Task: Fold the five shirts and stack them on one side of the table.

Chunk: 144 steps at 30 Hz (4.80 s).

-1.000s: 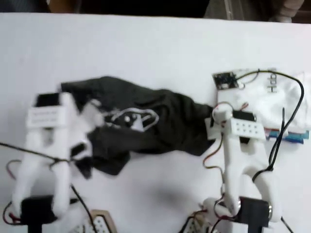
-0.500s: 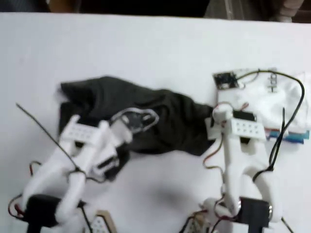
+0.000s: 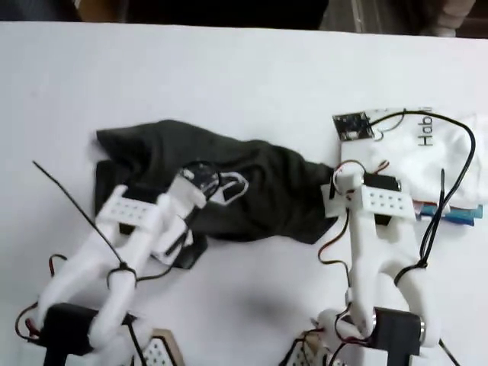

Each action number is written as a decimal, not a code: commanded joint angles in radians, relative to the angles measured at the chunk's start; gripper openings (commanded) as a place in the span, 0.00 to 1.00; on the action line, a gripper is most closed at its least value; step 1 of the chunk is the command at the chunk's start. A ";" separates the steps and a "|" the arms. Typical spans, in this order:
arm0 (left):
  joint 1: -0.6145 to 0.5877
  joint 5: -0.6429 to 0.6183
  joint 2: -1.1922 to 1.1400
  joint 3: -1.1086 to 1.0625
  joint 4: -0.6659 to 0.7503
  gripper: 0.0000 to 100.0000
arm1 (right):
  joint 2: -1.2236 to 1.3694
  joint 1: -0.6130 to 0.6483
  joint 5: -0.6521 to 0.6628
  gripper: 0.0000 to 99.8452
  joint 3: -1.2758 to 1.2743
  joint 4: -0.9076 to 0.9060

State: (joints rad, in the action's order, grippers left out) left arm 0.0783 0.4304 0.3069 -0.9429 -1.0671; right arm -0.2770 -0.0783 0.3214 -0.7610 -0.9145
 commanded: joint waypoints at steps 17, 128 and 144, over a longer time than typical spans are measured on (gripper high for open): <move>0.006 -0.069 0.034 -0.045 0.025 0.15 | -0.050 -0.002 0.002 0.02 0.005 0.013; -0.563 0.040 0.038 0.289 0.069 0.02 | 0.409 0.553 -0.393 0.34 1.122 -0.733; -0.562 0.038 0.043 0.325 0.064 0.02 | 0.900 0.395 -0.397 0.25 1.119 -0.642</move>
State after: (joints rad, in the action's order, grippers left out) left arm -0.4741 0.4672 0.3284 -0.6559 -1.0150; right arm 0.5715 0.2961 -0.0729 0.2731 -1.5497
